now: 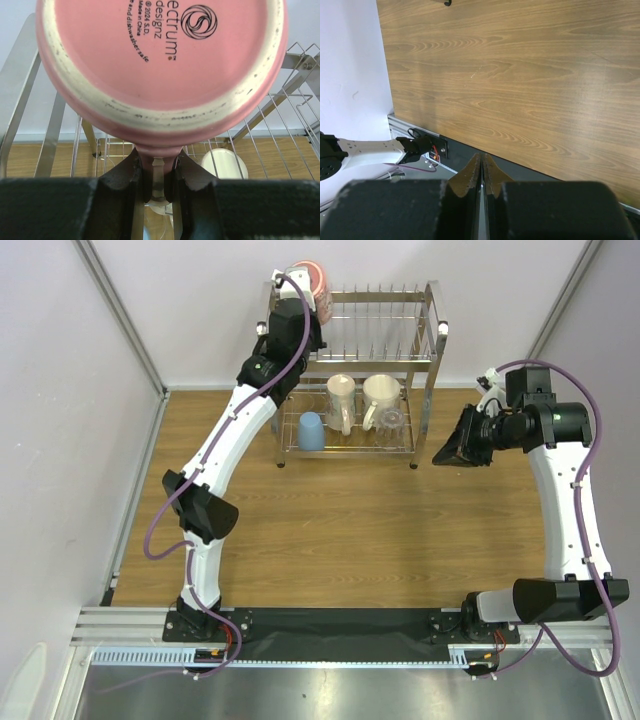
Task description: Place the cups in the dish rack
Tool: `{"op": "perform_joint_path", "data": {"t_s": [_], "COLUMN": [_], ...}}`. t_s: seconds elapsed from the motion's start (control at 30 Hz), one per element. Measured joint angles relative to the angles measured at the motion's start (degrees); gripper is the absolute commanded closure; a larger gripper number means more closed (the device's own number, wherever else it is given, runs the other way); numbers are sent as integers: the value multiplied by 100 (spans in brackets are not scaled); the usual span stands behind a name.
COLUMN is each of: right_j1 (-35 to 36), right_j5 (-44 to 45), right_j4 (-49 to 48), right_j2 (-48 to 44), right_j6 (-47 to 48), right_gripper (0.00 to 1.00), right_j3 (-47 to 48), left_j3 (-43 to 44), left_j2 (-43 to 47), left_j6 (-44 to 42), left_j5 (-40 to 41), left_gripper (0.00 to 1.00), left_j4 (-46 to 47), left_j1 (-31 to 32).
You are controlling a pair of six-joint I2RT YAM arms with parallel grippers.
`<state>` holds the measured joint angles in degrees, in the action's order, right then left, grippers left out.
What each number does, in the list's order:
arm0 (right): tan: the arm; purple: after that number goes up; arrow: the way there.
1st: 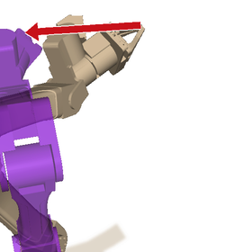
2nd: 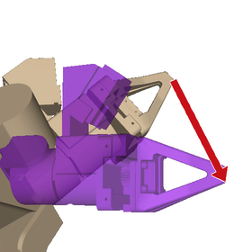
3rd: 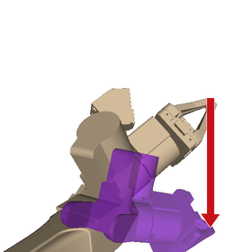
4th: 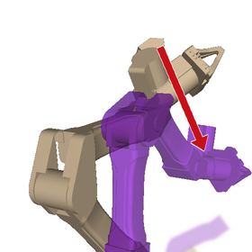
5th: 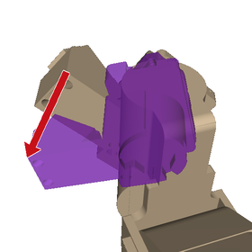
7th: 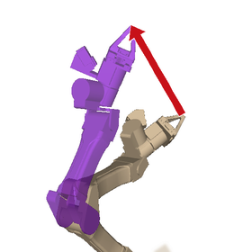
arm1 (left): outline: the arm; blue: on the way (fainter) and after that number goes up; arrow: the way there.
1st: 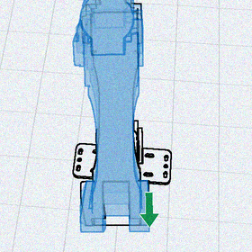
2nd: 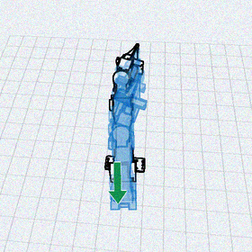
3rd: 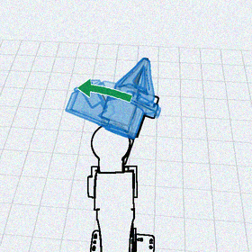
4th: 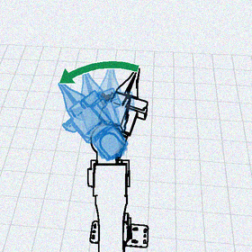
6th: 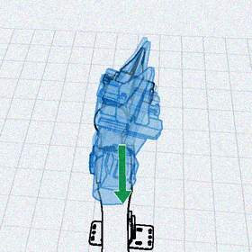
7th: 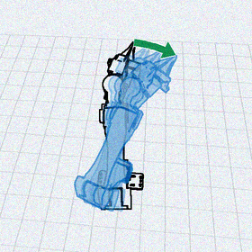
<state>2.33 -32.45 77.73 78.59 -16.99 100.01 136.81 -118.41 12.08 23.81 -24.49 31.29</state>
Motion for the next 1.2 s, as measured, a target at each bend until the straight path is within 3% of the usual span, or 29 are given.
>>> {"op": "perform_joint_path", "data": {"t_s": [0.13,0.2,0.23,0.5,1.2], "right_j1": [-33,-37,-37,-48,-50], "right_j5": [0,-2,0,-4,-136], "right_j4": [0,0,0,0,0], "right_j2": [2,4,7,59,63], "right_j6": [13,13,13,15,13], "right_gripper": [91,91,92,92,92], "right_j3": [2,4,9,35,31], "left_j3": [0,0,0,-2,-11], "left_j2": [-2,-9,-11,-13,2], "left_j6": [-9,-9,-9,52,278], "left_j5": [0,2,2,4,131], "left_gripper": [81,88,100,97,100], "left_j4": [2,13,28,42,72], "left_j1": [0,0,0,0,0]}}
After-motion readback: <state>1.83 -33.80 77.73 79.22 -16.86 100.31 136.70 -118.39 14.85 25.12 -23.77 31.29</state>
